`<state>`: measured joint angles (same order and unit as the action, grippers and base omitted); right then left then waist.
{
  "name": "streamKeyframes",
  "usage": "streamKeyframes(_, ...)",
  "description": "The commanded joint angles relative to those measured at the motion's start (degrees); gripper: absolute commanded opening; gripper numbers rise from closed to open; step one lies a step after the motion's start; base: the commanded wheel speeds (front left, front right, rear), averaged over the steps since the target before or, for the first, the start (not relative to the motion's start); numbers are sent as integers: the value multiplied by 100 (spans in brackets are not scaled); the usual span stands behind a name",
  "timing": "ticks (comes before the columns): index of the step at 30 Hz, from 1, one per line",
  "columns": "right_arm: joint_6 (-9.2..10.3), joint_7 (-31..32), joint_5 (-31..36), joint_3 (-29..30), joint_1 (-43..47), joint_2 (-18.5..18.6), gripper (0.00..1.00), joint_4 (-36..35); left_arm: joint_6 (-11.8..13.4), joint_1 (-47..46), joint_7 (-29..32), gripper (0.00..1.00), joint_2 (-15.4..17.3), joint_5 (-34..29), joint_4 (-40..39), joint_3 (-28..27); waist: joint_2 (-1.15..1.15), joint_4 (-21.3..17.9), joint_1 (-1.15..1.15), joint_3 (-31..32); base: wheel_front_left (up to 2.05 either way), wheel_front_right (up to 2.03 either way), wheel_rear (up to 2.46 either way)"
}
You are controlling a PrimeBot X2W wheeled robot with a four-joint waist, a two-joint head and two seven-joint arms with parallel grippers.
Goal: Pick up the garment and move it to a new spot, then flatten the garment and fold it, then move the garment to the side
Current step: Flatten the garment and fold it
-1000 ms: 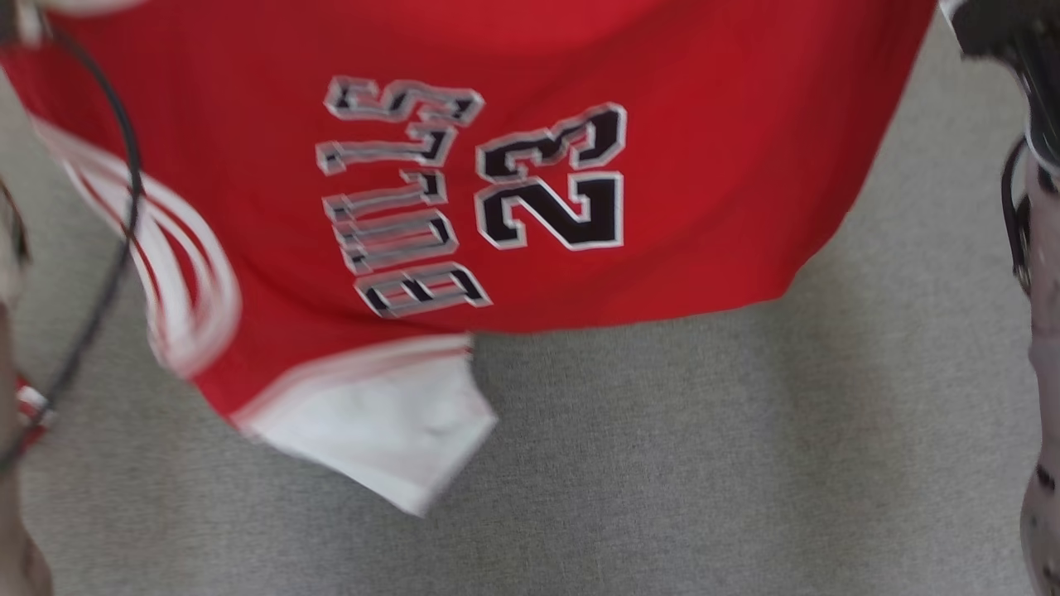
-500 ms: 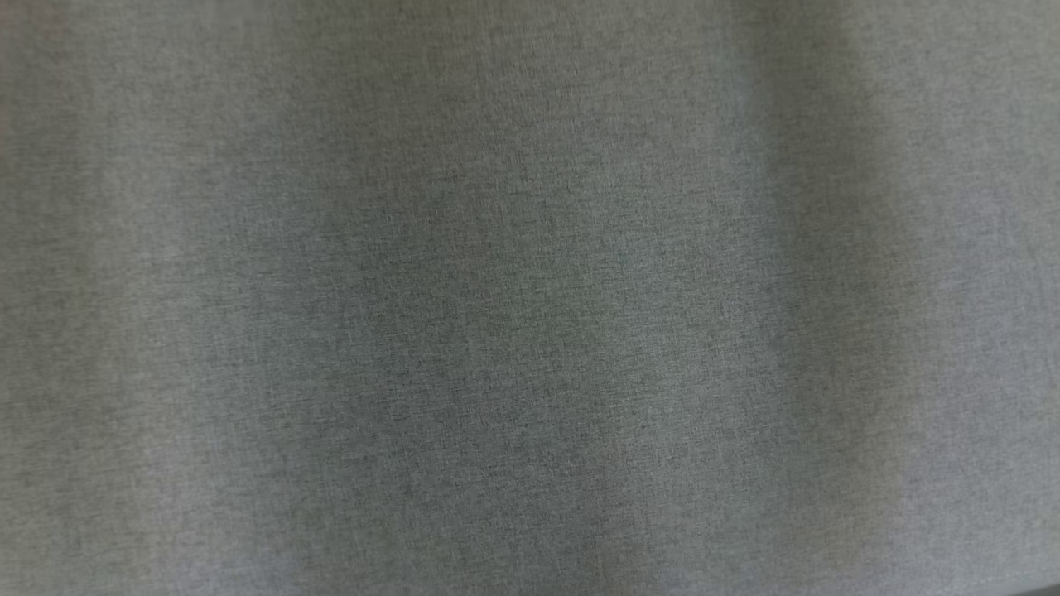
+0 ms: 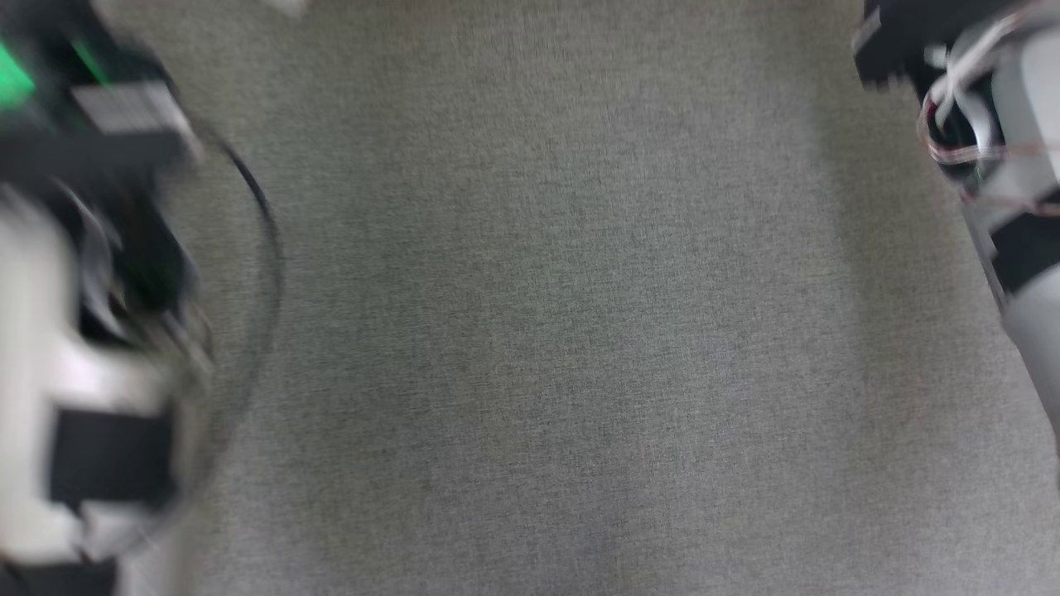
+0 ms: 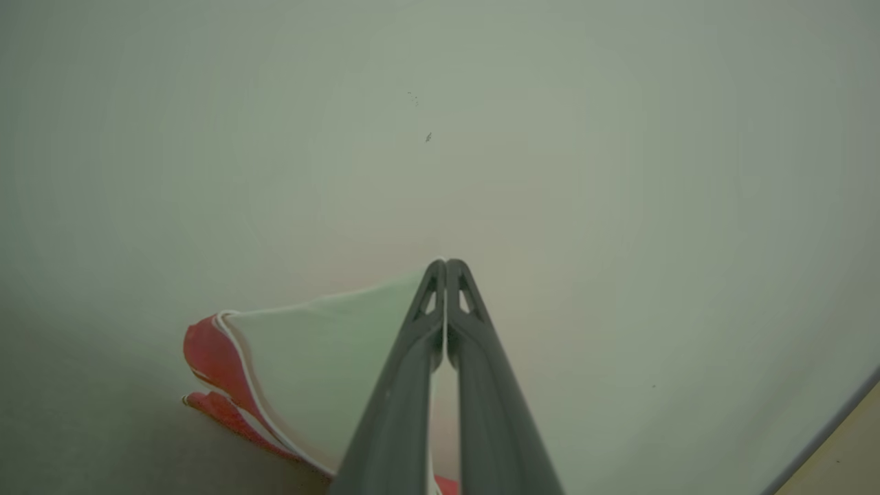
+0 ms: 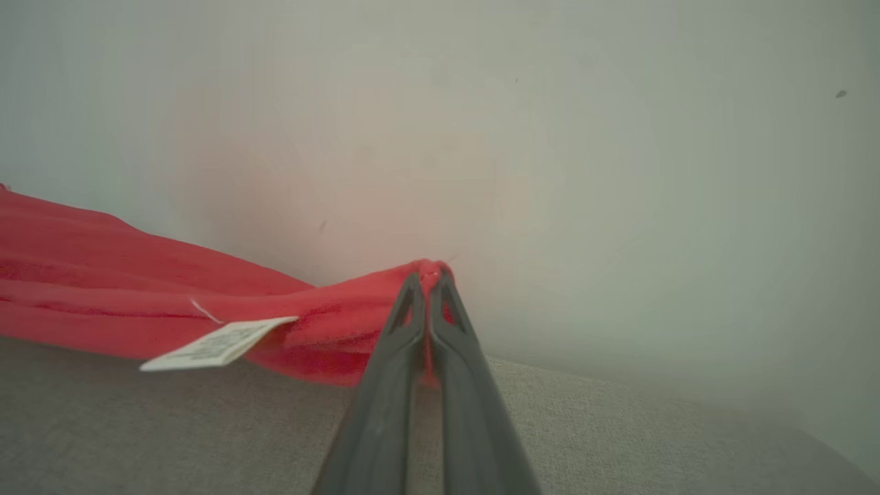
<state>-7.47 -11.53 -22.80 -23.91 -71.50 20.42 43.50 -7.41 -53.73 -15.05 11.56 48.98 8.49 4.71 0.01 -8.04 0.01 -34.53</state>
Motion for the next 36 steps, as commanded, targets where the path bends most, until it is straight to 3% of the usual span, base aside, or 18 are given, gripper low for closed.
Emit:
streamKeyframes(1, -3, -20, -192, -96, 254, 200, 0, -10, -7, 517, -19, 0, -244, -37, -189, -120, -1, 160, -1, 226, 0, 0, 0)
streamKeyframes(5, -3, 129, -573, -284, 1018, 413, 0, -129, -2, 1822, -20, 0, -728, 349, -378, -421, -1, 327, -1, 809, 0, 0, 0)
streamKeyframes(10, -3, 975, -1190, -421, 2078, 613, 0, -506, -1, 3146, -15, 0, -839, 1027, -146, 69, -1, 405, -1, 1629, 0, 0, 0)
streamKeyframes(14, -3, 1698, -1451, -353, 2848, 804, 0, -798, -1, 4016, 417, 0, -841, 1937, -64, 436, -1, 442, -1, 2188, 0, 0, 0)
streamKeyframes(18, -3, 2142, -1581, -58, 3501, 888, 0, -1038, -2, 4656, 956, 0, -699, 2638, -290, 601, -1, 495, -1, 2561, 0, 0, 0)
streamKeyframes(19, -3, 2260, -1574, 172, 3748, 904, 0, -1144, -3, 4969, 1291, 0, -697, 3125, -500, 679, -1, 522, -1, 2672, 0, 0, 0)
streamKeyframes(27, -3, 2763, -1373, 1046, 4612, 752, 0, -1653, -3, 5899, 2018, 0, -611, 4355, -1378, 565, -1, 586, -1, 2887, 0, 0, 0)
streamKeyframes(36, -3, 3631, -963, 2095, 5954, 400, 0, -2852, 15, 6539, 2239, 0, -434, 4572, -1724, 555, -1, 603, -1, 2954, 0, 0, 0)
